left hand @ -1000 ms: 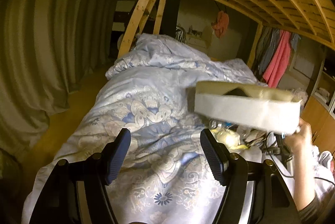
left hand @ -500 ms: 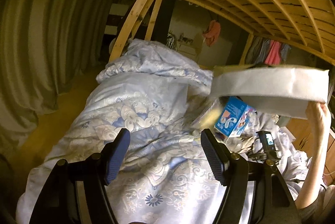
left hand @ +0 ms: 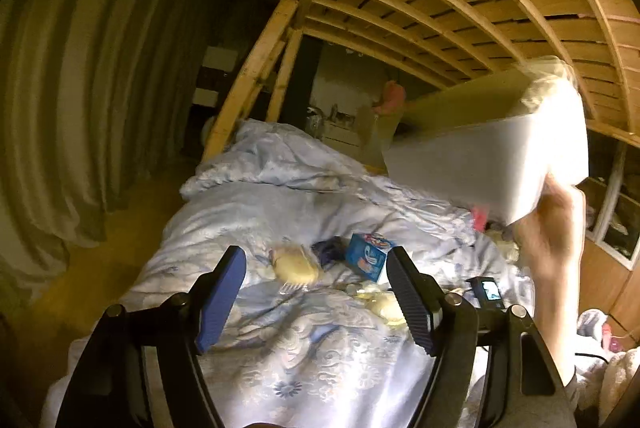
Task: Organize objects
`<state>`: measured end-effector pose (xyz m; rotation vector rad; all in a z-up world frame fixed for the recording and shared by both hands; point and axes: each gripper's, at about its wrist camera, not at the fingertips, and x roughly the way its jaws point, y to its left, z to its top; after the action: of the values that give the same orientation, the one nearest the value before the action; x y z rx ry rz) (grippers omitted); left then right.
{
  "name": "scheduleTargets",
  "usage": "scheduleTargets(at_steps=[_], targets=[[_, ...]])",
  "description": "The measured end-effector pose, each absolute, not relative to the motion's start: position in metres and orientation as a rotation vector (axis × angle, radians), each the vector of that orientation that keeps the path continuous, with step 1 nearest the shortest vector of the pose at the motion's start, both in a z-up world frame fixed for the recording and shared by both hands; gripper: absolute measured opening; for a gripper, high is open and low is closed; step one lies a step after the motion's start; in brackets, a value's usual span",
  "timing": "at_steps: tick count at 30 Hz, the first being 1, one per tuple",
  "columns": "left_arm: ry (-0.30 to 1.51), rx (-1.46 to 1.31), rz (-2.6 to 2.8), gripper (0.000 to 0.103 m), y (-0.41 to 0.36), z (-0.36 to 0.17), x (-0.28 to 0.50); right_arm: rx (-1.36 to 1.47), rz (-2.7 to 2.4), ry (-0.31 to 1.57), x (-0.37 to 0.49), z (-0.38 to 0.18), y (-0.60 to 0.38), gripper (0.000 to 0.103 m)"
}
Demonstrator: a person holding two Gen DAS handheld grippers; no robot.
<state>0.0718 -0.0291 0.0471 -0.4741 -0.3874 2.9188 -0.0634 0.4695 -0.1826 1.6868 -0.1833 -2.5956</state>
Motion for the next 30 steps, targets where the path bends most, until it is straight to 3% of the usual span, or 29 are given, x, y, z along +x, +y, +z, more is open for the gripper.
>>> scheduleTargets(at_steps=[30], targets=[[-0.337,-0.655,3.002,0.071,-0.026,0.036,0.051,1.687,-2.596,-0.182,-0.062,-0.183,0.468,0.101]])
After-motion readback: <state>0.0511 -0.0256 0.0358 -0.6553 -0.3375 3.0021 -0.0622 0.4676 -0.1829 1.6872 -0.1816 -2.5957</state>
